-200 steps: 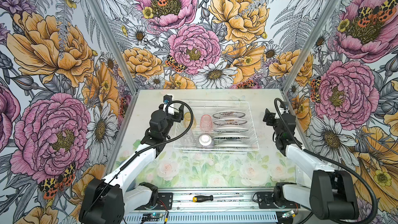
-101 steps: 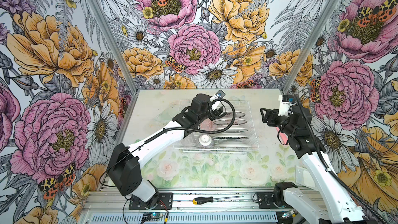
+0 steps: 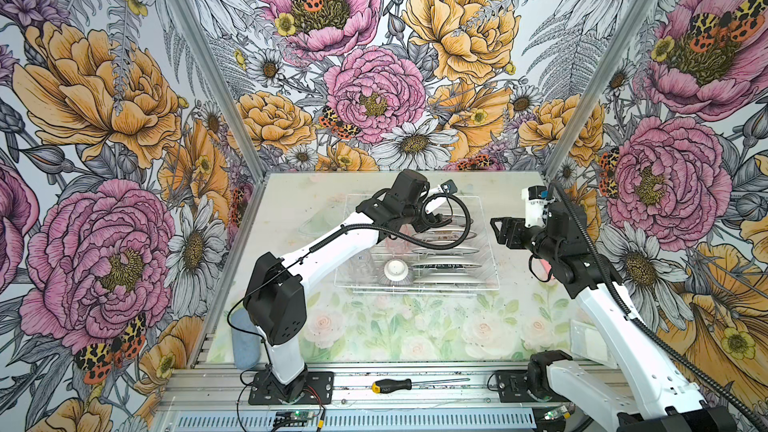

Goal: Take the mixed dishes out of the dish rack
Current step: 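Reach the left gripper toward the decorated plate while the right arm approaches the rack, then close the left gripper on the rim of the decorated plate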

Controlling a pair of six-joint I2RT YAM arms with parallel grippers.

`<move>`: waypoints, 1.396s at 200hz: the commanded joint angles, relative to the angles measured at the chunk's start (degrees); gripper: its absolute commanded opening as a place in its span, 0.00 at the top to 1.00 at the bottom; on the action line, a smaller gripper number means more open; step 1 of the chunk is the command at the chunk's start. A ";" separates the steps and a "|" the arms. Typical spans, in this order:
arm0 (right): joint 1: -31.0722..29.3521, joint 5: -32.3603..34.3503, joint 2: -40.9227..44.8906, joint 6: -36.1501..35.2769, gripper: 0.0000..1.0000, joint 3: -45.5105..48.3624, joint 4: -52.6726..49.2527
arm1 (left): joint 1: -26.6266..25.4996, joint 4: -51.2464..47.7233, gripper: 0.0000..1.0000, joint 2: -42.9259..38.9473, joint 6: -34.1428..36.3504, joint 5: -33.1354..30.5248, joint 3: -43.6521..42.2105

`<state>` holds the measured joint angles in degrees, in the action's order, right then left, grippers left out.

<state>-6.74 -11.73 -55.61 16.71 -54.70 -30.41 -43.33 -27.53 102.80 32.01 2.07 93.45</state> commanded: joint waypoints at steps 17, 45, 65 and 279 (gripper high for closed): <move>-0.29 -1.00 0.77 0.00 0.24 -1.73 -0.34 | -0.73 -4.21 0.34 5.24 4.49 1.24 4.81; -0.28 -1.20 1.35 0.08 0.24 -1.97 -0.26 | -0.74 -4.94 0.34 7.65 6.34 0.33 7.44; -0.31 -1.03 1.96 -0.01 0.24 -1.94 -0.30 | -0.73 -6.71 0.34 9.56 7.42 0.14 9.86; -0.29 -0.13 4.24 0.08 0.23 -0.48 -0.26 | -0.04 -10.26 0.68 18.11 11.94 -6.46 18.73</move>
<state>-6.74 -12.27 -52.12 16.71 -54.72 -30.68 -43.75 -37.74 119.92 43.57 -3.25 110.48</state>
